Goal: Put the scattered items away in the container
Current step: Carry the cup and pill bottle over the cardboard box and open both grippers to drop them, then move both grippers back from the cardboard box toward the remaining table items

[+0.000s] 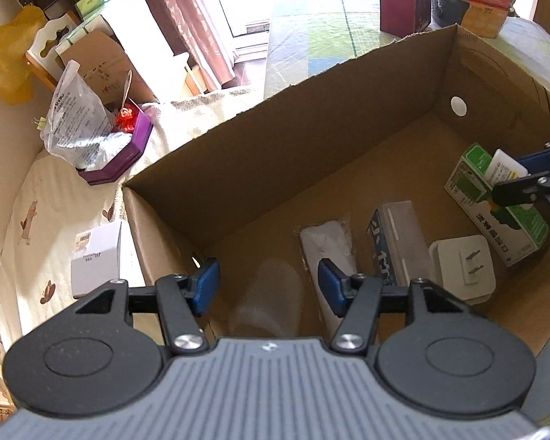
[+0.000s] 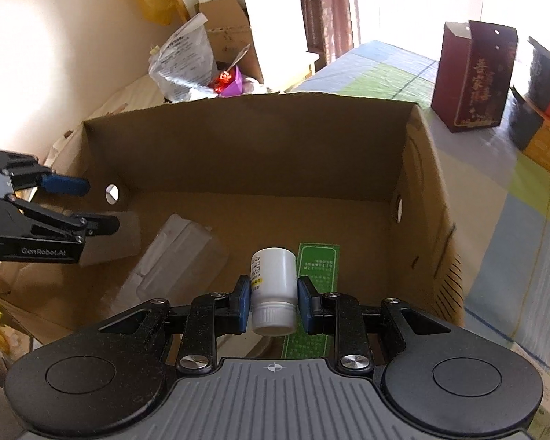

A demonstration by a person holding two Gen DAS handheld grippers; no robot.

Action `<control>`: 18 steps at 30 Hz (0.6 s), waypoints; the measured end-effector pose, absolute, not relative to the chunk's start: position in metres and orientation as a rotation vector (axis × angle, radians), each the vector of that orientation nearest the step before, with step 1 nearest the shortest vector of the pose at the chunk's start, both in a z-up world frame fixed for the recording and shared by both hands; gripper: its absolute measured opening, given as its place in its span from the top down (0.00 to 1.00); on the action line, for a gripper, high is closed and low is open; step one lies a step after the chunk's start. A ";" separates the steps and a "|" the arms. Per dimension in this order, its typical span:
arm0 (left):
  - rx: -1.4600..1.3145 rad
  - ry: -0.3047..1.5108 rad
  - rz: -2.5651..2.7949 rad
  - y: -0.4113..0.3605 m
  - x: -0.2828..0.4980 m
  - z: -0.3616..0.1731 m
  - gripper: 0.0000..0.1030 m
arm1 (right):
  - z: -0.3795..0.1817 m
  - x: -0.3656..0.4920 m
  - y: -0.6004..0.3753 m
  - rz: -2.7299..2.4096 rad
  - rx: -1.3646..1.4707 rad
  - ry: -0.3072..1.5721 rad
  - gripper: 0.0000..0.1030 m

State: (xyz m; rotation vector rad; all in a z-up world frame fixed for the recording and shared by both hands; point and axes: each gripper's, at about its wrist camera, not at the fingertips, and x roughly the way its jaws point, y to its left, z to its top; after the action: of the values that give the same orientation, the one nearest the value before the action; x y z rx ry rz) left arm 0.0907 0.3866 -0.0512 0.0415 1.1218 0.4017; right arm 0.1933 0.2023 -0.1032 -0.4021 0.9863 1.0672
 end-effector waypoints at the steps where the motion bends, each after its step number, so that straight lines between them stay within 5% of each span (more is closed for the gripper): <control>1: 0.044 1.120 0.401 0.387 0.091 -0.051 0.46 | -0.104 0.193 0.204 1.071 -0.411 0.978 0.71; 8: 0.051 1.108 0.397 0.388 0.094 -0.049 0.42 | -0.100 0.191 0.216 1.084 -0.435 0.872 0.71; 9: 0.049 1.106 0.395 0.388 0.094 -0.049 0.41 | -0.099 0.191 0.217 1.086 -0.434 0.865 0.61; 10: 0.047 1.105 0.394 0.388 0.094 -0.048 0.40 | -0.098 0.191 0.217 1.084 -0.426 0.848 0.28; 11: 0.042 1.104 0.392 0.388 0.094 -0.048 0.39 | -0.096 0.190 0.215 1.080 -0.417 0.828 0.17; 18: 0.033 1.095 0.382 0.387 0.093 -0.044 0.39 | -0.088 0.188 0.207 1.081 -0.398 0.785 0.14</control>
State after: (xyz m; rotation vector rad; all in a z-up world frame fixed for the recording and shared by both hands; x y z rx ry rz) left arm 0.0930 0.3869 -0.0437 0.0328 1.0950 0.3824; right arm 0.1880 0.2068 -0.0878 -0.3979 0.7846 1.0811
